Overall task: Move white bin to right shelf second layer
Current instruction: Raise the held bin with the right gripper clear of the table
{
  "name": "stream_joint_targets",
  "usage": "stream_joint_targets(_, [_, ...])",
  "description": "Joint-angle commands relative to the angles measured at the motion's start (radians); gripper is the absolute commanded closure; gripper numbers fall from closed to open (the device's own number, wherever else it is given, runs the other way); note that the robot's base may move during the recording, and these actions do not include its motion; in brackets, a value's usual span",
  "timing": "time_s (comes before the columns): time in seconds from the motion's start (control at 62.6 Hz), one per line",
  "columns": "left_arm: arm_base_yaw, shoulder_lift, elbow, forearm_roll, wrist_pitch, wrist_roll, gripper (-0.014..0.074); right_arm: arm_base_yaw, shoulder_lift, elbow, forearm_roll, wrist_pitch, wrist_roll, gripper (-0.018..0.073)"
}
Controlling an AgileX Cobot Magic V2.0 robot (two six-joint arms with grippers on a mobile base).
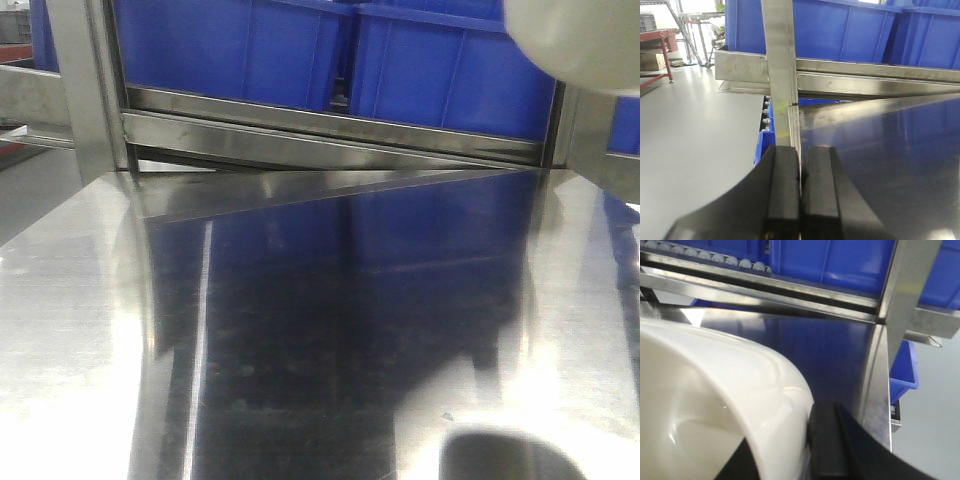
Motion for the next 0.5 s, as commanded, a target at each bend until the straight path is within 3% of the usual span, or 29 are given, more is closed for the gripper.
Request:
stream_joint_targets(0.0, [-0.004,-0.014,0.037,-0.005,-0.085,-0.004,0.0512,-0.007,-0.067,0.018,0.000,-0.110,0.008,0.0502])
stream_joint_targets(0.48, [-0.004,-0.014,0.037,-0.005,-0.085,-0.004,0.0512,-0.007,-0.111,0.039,0.000,-0.107,0.008,0.0502])
